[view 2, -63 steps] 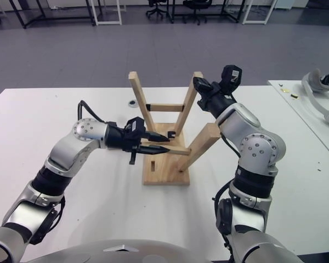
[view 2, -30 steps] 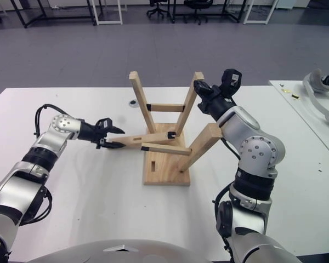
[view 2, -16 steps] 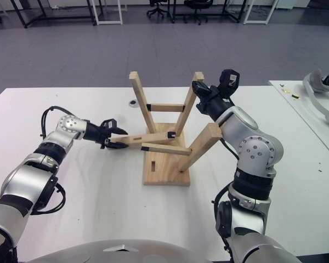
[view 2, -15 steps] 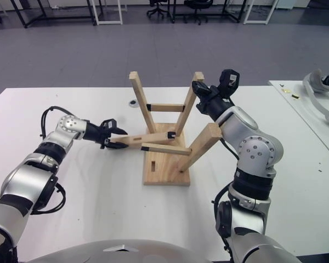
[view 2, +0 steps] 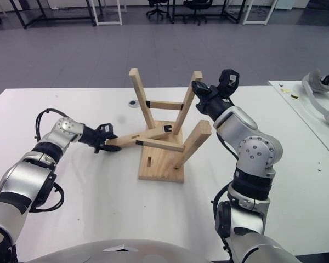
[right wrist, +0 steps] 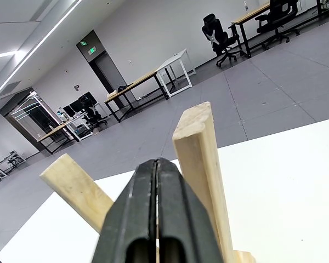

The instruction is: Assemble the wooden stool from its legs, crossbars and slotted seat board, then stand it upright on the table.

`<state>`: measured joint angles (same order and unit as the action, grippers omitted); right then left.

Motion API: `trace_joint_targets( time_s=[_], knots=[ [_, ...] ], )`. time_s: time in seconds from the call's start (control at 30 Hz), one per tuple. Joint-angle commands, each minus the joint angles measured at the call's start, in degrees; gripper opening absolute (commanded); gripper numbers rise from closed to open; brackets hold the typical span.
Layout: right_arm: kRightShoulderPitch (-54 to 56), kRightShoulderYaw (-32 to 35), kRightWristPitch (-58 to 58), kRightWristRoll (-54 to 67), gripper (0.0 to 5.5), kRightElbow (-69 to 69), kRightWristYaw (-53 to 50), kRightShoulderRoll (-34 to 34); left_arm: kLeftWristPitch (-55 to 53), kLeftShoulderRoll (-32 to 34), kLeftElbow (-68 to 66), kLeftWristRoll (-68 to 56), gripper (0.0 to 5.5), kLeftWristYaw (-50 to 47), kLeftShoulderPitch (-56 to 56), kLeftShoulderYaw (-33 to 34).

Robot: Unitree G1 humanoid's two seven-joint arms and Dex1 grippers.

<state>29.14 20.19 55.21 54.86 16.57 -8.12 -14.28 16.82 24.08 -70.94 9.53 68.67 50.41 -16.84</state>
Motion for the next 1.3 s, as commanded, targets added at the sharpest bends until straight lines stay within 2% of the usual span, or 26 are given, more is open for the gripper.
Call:
trace_joint_targets(
  time_s=[0.03, 0.17, 0.27, 0.4, 0.53, 0.7, 0.8, 0.93, 1.1, 1.3],
  knots=[
    [0.4, 0.5, -0.4, 0.3, 0.0, 0.5, -0.7, 0.6, -0.1, 1.3, 1.5, -2.2, 2.08, 1.9, 1.3, 3.4],
    [-0.2, 0.7, -0.5, 0.1, 0.0, 0.7, -0.6, 0.6, -1.3, 4.3, 8.9, -6.5, 2.06, 10.8, 0.7, 6.5],
    [-0.4, 1.1, -0.5, 0.0, 0.0, 0.8, -0.5, 0.3, -6.1, 8.0, 21.6, -10.2, 2.06, 19.2, -2.4, 7.1],
    [-0.7, 1.1, -0.8, -0.4, 0.0, 1.1, -0.5, 0.7, -11.4, 11.8, 34.4, -12.3, 2.06, 22.7, -4.6, 7.1],
    [2.2, 0.2, -1.8, -1.6, 0.0, 2.5, 0.2, -0.5, -17.1, 15.2, 41.2, -15.3, 2.06, 20.8, -0.3, 10.9],
    [10.7, -4.5, -6.1, -9.2, 0.0, 7.3, 2.8, -6.9, -27.4, 17.6, 47.7, -20.4, 2.06, 19.2, 10.4, 15.1],
    [22.8, -6.1, -8.0, -12.0, 0.0, 9.0, 3.8, -10.2, -29.7, 18.2, 50.2, -20.2, 2.06, 15.4, 13.9, 15.6],
    [40.0, -9.3, -12.4, -13.6, 0.0, 5.4, 4.8, -6.6, -31.4, 19.0, 53.4, -16.2, 2.06, 6.2, 13.5, 15.1],
    [39.5, -11.0, -10.4, -12.4, 0.0, 2.0, 5.1, -2.0, -32.3, 15.6, 55.4, -17.0, 2.06, 0.9, 16.3, 14.5],
    [35.7, -7.2, -9.0, -13.6, 0.0, -3.9, 5.6, -4.4, -33.6, 11.3, 55.6, -21.4, 2.05, -1.9, 22.7, 16.5]
  ],
)
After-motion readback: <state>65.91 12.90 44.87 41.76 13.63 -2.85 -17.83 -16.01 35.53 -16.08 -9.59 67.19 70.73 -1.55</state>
